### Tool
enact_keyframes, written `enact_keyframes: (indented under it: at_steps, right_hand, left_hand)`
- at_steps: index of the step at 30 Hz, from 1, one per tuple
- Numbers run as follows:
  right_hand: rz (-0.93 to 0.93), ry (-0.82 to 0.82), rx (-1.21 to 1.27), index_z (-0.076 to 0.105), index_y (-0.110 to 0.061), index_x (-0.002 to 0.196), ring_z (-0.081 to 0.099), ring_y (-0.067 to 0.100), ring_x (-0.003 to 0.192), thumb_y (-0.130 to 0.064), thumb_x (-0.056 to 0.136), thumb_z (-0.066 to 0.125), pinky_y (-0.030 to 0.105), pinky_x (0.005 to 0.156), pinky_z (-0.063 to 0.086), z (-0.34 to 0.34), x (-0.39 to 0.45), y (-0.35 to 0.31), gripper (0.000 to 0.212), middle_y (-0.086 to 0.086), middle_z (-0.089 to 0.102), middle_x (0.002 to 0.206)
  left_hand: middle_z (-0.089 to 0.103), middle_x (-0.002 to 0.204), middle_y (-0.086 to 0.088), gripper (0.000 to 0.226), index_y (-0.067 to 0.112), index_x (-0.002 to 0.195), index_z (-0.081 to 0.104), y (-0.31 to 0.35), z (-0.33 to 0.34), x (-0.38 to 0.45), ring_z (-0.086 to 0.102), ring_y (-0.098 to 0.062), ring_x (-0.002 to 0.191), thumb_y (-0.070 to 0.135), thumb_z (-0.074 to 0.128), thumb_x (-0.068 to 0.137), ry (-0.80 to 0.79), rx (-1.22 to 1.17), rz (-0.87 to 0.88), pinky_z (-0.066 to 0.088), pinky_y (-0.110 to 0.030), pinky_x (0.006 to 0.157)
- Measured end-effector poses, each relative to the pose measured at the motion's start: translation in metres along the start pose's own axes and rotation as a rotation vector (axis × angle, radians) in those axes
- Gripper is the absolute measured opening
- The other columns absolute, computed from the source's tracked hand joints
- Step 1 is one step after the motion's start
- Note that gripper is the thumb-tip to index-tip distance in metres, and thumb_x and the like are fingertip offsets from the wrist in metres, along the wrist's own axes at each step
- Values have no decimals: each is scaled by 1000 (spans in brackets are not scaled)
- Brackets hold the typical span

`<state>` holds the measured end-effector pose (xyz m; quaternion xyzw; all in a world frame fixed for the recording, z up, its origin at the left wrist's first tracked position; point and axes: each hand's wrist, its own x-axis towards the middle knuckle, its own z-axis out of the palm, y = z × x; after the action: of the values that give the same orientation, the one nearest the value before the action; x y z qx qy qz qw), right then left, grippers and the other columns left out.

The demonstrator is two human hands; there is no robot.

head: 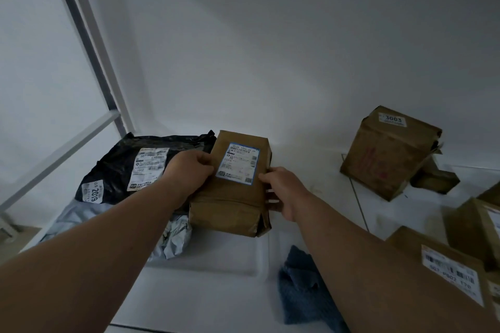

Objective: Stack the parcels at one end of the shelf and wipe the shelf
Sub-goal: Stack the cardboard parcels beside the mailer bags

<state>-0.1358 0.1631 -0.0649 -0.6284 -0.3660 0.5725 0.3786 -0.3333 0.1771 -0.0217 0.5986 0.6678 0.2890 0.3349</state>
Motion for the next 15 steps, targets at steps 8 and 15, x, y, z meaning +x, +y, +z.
enact_keyframes:
  at_steps: [8,15]
  right_hand:
    - [82,-115,-21,42,-34,136,54,23,114,-23,97,51,61,91,49,11,7,11,42,0,57,123]
    - [101,-149,-187,33,-44,143,44,27,130,-44,89,60,69,87,46,25,17,11,60,-2,46,144]
  left_hand:
    - [60,128,-6,50,20,137,53,-21,2,3,57,-20,98,14,63,88,-74,189,-22,45,-28,81]
    - [63,127,-5,52,20,137,54,-32,1,8,60,-20,103,15,66,87,-77,34,-63,48,-30,91]
